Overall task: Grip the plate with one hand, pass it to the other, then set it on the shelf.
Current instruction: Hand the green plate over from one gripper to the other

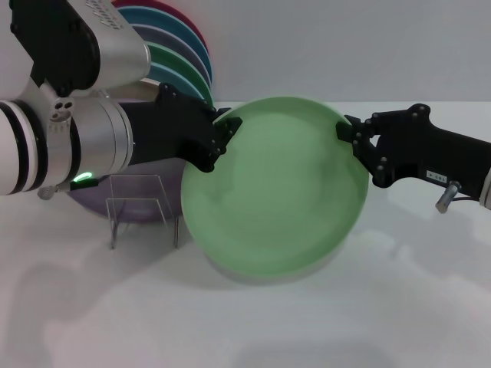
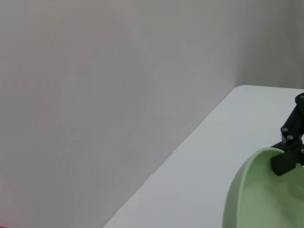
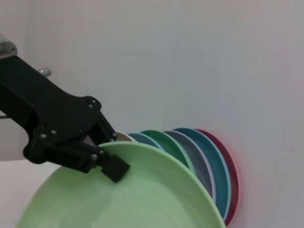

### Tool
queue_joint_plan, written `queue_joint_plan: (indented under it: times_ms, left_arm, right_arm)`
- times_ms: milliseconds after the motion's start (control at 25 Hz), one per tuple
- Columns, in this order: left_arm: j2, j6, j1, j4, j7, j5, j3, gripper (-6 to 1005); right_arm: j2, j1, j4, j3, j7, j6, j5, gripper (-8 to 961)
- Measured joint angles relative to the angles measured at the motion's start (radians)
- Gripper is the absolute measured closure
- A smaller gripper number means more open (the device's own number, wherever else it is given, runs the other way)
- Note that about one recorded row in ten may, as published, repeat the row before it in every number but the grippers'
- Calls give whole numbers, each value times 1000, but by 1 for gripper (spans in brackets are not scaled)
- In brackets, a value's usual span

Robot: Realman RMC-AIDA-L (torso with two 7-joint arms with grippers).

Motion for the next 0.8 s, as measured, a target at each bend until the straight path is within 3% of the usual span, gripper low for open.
queue_joint_plan:
  times_ms: [120, 360, 600, 680, 800]
  left_arm:
    - [1, 3, -1, 1, 5, -3, 1, 912]
    - [-1, 25, 10, -19, 46, -28, 18, 926]
    - [-2, 121, 40, -32, 145, -91, 42, 926]
    - [-2, 209, 60, -36, 199, -101, 75, 926]
    - [1, 447, 117, -42, 351, -107, 182, 925]
  right_arm:
    - [0, -5, -13, 0, -18, 6, 39, 916]
    - [-1, -23, -116, 10, -120, 84, 253, 903]
    - [1, -53, -248, 48, -117, 105, 427, 796]
    - [1, -61, -312, 85, -116, 141, 497, 760]
    - [2, -66, -456, 206, -109, 240, 580, 707]
